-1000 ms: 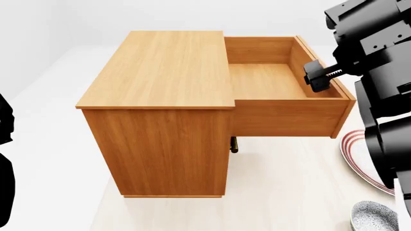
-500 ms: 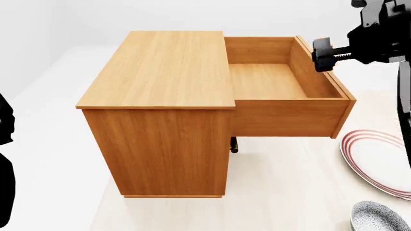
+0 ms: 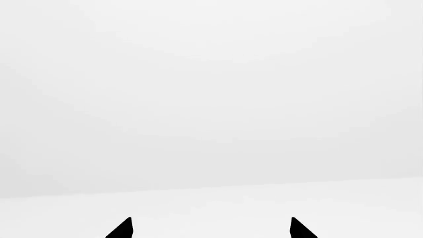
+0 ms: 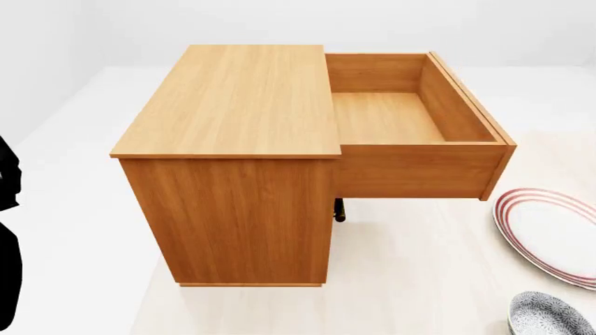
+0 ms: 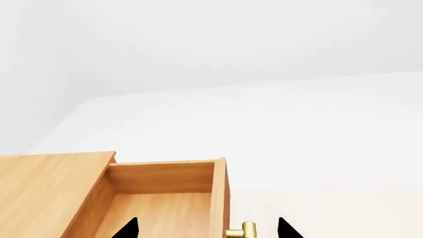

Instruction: Open the top drawer of the cabinet and put the bowl in it.

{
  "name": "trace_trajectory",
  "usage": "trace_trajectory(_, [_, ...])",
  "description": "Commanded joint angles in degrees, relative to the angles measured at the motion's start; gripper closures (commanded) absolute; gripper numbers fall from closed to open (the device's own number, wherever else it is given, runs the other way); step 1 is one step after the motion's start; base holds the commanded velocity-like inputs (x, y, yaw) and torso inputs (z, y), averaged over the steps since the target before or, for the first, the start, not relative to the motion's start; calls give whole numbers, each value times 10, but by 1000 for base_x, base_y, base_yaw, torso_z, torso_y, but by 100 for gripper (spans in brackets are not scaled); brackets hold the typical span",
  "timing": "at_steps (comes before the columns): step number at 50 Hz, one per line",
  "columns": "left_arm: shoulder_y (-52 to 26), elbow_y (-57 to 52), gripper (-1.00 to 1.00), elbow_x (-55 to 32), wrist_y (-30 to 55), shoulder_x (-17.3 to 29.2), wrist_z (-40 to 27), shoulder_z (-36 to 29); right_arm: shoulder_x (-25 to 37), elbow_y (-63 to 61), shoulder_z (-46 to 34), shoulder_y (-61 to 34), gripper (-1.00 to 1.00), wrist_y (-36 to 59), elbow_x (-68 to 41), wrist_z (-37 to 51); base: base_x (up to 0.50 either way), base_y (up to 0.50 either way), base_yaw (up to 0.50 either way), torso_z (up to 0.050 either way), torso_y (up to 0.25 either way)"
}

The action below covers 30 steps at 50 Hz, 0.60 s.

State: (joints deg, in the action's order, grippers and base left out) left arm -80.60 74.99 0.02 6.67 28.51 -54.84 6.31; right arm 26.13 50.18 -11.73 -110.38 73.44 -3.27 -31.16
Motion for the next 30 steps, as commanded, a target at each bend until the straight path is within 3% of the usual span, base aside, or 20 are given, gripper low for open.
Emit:
trace_trajectory(1, [0,0,-100,0,0,0,0,-2,119,-361,32,124,-100,166,-106,24,0,0,0,0,0])
trace_trajectory(5, [0,0,-100,0,-1,0,-1,-3,262,-405,14,159,-100,165,-450,360,0,0,0,0,0])
trace_trajectory(8, [0,0,-100,0,-1,-1,-3,-3,315,-422,26,191,-100,163,-708,447,0,0,0,0,0])
trace_trajectory(11, [0,0,-100,0,0,0,-2,-3,361,-439,40,231,-100,162,-820,523,0,0,0,0,0])
trace_trajectory(15, [-1,0,-100,0,1,0,-2,-3,411,-474,45,280,-100,152,-884,570,0,0,0,0,0])
trace_trajectory(23, [0,0,-100,0,-1,0,-2,-2,496,-545,118,482,-100,97,-913,551,0,0,0,0,0])
trace_trajectory(26, [0,0,-100,0,0,0,-2,-3,514,-567,184,611,-100,86,-909,539,0,0,0,0,0])
trace_trajectory(30, [-1,0,-100,0,0,0,-1,-4,492,-587,313,766,-100,115,-872,529,0,0,0,0,0])
